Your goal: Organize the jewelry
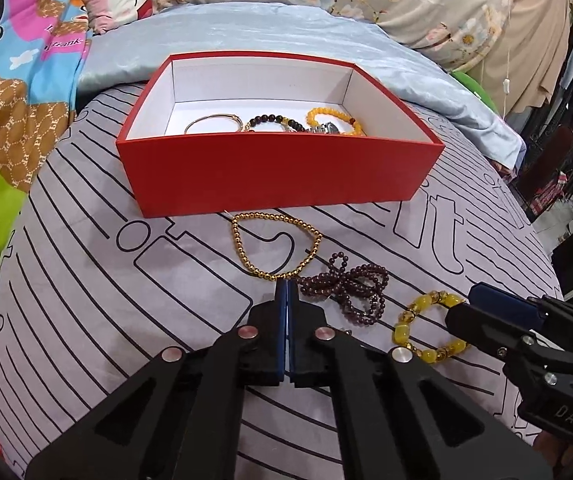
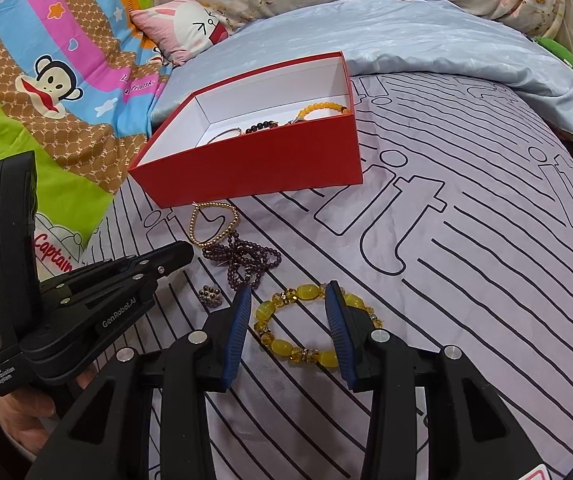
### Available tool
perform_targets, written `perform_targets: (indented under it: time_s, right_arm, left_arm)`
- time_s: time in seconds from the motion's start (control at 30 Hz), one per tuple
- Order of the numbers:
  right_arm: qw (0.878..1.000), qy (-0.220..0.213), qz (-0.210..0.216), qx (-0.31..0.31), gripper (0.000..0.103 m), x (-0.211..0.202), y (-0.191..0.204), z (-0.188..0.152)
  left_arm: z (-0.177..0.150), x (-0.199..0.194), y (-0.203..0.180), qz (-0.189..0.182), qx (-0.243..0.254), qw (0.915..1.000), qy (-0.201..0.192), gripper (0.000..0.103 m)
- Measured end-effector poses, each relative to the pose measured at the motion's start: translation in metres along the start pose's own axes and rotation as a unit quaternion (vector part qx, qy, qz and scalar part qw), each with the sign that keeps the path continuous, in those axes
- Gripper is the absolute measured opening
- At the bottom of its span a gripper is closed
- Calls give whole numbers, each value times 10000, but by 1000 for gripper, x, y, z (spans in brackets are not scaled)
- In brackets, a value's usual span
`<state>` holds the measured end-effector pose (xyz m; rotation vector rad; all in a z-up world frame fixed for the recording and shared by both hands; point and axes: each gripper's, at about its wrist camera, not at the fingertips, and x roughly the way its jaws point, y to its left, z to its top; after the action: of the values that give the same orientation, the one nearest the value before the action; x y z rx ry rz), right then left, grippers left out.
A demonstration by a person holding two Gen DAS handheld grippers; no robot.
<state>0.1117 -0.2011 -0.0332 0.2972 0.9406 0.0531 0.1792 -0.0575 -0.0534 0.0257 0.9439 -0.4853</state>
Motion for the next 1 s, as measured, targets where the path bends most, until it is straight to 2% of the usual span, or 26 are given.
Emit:
perform_targets:
  time_s: [0.1,0.2,0.3,0.43,0.6,0.67,0.7,0.77,0.87,1.0]
  right_arm:
    - [10000,19,28,-2,38,1,1,0]
    - [9999,54,45,-83,38,5,5,3]
    - [9997,99,92,-201,38,13,13,6]
    - [9992,145,146,-354,38,28,23,14]
    - [9988,202,158,-408,37,47,29,23]
    - [9987,241,160,-412,27,53,29,25]
    - [9987,256,154,-416,23,54,29,25]
    - [9986,300,124,-420,8,58,27,25]
    - [9988,306,64,-368,4,58,23,23]
    - [9995,230,-1,-196,4,50,13,20]
  left_arm:
    - [1,3,2,62,-39,10000,68,1]
    - [0,4,11,107,-311,9993,171,1]
    - [-2,3,20,209,-571,9979,207,11]
    - [-5,0,33,274,-830,9959,237,12]
    - [-4,-2,39,310,-926,9950,228,15]
    - [-3,-3,41,308,-946,9948,205,24]
    - [-2,-3,42,312,-951,9948,190,27]
    - [2,-3,41,275,-941,9951,150,29]
    - [8,0,40,218,-926,9954,129,29]
    - [15,7,35,125,-910,9957,138,29]
